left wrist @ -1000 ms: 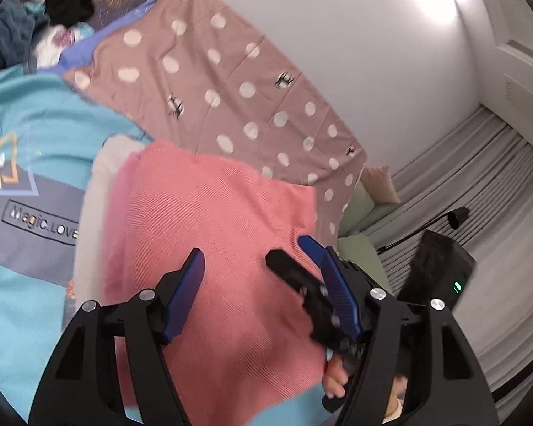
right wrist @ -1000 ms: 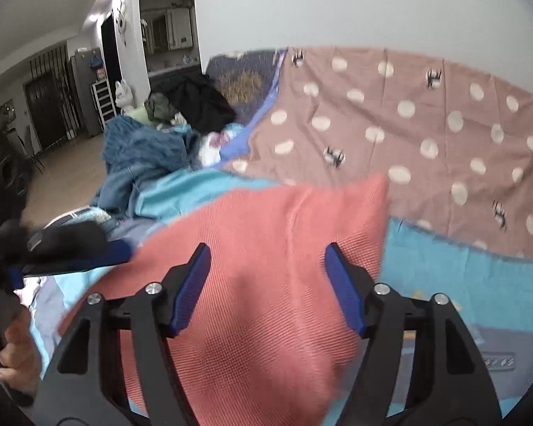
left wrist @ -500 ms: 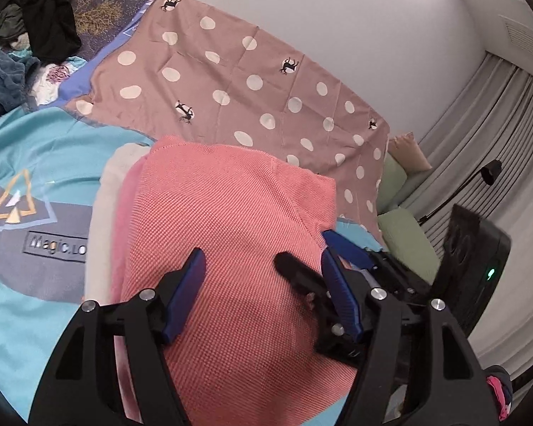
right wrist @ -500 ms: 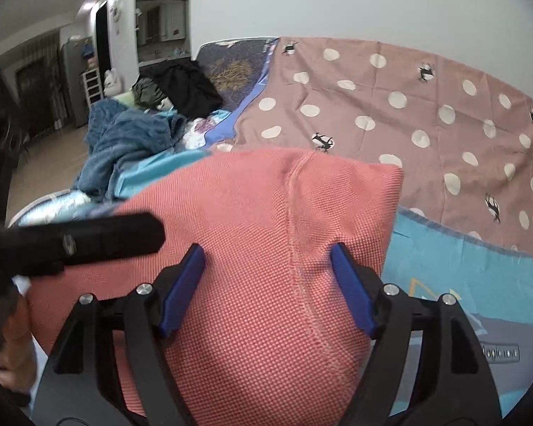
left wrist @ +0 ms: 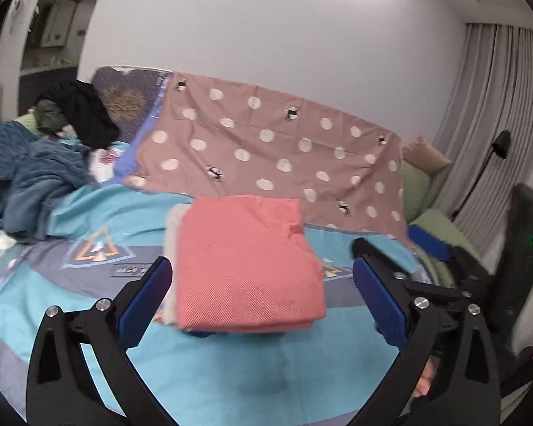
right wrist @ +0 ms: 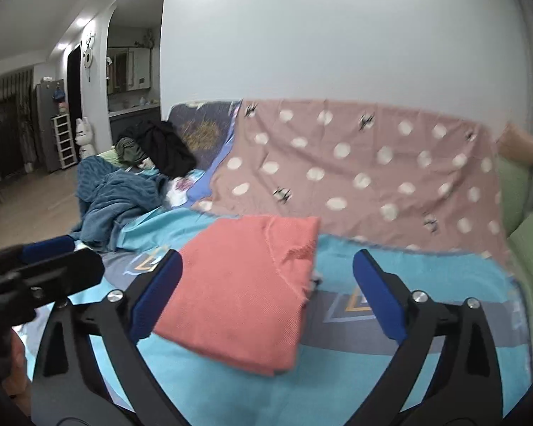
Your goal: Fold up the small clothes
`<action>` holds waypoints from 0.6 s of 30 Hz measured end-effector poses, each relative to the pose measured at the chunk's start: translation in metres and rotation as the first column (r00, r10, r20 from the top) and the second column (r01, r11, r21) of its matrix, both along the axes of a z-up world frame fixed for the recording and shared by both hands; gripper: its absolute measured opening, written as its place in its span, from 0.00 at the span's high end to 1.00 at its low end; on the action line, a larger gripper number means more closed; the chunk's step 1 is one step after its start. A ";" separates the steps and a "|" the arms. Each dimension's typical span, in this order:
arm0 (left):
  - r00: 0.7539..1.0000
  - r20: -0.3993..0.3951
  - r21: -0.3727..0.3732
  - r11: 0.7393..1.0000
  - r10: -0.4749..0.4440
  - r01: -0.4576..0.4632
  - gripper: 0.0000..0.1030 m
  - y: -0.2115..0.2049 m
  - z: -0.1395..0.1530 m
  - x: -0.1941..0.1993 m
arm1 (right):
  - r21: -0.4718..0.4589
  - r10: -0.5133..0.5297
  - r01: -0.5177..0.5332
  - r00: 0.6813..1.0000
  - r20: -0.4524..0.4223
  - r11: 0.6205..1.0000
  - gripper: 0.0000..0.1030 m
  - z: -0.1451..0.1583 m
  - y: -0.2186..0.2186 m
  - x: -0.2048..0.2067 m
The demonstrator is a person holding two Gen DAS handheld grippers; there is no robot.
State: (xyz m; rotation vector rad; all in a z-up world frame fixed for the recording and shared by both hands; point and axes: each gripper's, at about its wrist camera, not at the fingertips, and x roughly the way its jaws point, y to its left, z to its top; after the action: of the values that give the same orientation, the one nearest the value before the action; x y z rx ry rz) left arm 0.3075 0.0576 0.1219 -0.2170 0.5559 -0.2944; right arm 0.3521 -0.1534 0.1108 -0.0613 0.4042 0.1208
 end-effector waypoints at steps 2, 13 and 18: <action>0.998 -0.021 0.004 0.999 0.053 -0.053 0.01 0.002 0.002 -0.016 | -0.018 -0.013 0.013 1.000 0.014 1.000 0.02 0.005 0.002 -0.029; 0.959 0.136 0.210 0.939 0.249 -0.273 0.01 -0.008 0.000 -0.121 | 0.022 -0.048 0.049 0.998 -0.035 0.999 0.02 -0.011 -0.010 -0.133; 0.974 0.078 0.230 0.947 0.213 -0.226 0.01 -0.014 -0.024 -0.148 | 0.057 -0.068 0.070 0.996 -0.051 0.996 0.02 -0.024 -0.019 -0.164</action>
State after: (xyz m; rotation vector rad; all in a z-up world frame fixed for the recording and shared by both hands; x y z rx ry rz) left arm 0.1592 0.0440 0.0982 -0.0382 0.5053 -0.0151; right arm 0.1876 -0.1719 0.0871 0.0134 0.4510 0.0660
